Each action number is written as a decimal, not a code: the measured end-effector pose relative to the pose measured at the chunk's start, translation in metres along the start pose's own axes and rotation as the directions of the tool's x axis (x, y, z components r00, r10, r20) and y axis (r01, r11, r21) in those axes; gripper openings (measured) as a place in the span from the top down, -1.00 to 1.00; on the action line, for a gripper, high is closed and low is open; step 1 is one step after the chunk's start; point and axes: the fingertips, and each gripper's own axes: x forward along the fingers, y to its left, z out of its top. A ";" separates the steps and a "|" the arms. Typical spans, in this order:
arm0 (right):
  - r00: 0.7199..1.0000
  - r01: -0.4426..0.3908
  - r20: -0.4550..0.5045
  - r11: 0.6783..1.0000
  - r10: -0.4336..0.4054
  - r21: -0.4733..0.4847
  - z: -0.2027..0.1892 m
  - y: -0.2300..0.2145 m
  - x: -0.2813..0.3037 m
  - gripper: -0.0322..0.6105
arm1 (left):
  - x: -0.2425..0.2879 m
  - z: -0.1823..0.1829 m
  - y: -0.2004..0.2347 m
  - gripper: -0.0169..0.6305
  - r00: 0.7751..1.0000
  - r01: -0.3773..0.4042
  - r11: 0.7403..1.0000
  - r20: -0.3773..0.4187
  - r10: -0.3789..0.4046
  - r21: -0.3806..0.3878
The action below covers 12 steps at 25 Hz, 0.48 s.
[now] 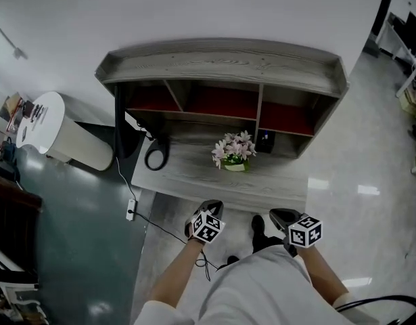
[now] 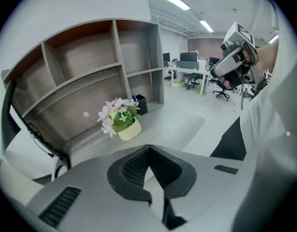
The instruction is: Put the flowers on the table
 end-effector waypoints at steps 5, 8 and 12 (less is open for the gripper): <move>1.000 0.016 0.010 1.000 -0.015 -0.026 -0.016 0.024 -0.007 0.84 | -0.043 -0.003 -0.015 0.92 0.994 0.033 0.997 0.102 -0.025 -0.076; 1.000 0.025 0.017 0.998 -0.024 -0.064 -0.024 0.042 -0.009 0.84 | -0.072 -0.002 -0.023 0.92 0.986 0.047 0.995 0.166 -0.032 -0.084; 0.998 0.047 0.033 0.994 -0.044 -0.097 -0.037 0.067 -0.018 0.84 | -0.117 0.005 -0.041 0.92 0.950 0.058 0.996 0.310 -0.035 -0.065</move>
